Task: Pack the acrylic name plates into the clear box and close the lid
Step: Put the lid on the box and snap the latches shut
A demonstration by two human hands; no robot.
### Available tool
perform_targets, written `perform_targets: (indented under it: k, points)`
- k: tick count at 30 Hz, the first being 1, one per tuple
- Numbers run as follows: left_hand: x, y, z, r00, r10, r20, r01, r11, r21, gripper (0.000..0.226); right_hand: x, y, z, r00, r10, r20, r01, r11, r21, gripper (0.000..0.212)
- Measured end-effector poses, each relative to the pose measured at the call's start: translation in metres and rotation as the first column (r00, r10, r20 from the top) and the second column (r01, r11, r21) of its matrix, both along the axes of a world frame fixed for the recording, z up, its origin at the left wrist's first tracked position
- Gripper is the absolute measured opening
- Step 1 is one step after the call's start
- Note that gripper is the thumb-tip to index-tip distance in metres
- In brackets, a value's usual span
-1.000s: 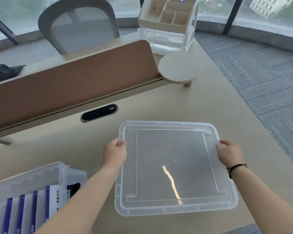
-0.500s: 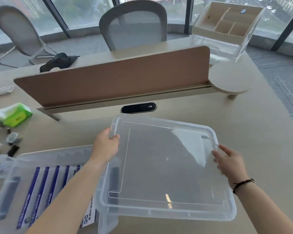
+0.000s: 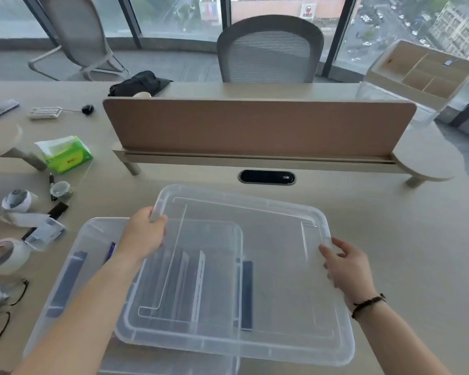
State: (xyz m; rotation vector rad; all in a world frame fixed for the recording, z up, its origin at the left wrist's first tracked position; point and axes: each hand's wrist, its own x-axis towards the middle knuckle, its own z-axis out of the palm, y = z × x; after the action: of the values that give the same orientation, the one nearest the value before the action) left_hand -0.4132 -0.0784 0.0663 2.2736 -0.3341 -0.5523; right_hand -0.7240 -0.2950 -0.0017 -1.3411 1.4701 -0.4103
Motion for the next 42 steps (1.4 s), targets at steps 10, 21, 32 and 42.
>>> perform_targets:
  k: [10,21,32,42]
  points:
    - [0.09,0.11,-0.005,0.997,0.073,-0.013,-0.073,0.996,0.055,0.022,0.093,0.095,0.023,0.977,0.197,-0.086,-0.203,0.977,-0.06,0.052]
    - [0.133,0.176,-0.041,0.993,-0.019,0.116,-0.002,0.985,0.172,0.032,0.141,0.166,0.041,0.944,0.188,-0.271,-0.254,0.938,-0.234,0.026]
    - [0.136,0.181,-0.053,0.971,-0.162,0.173,0.13,0.974,0.184,0.039,0.148,0.176,0.036,0.864,0.092,-0.494,-0.294,0.89,-0.348,0.03]
    - [0.134,0.183,-0.06,0.971,-0.185,0.15,0.17,0.98,0.107,0.034,0.148,0.174,0.022,0.825,0.087,-0.558,-0.307,0.899,-0.313,0.036]
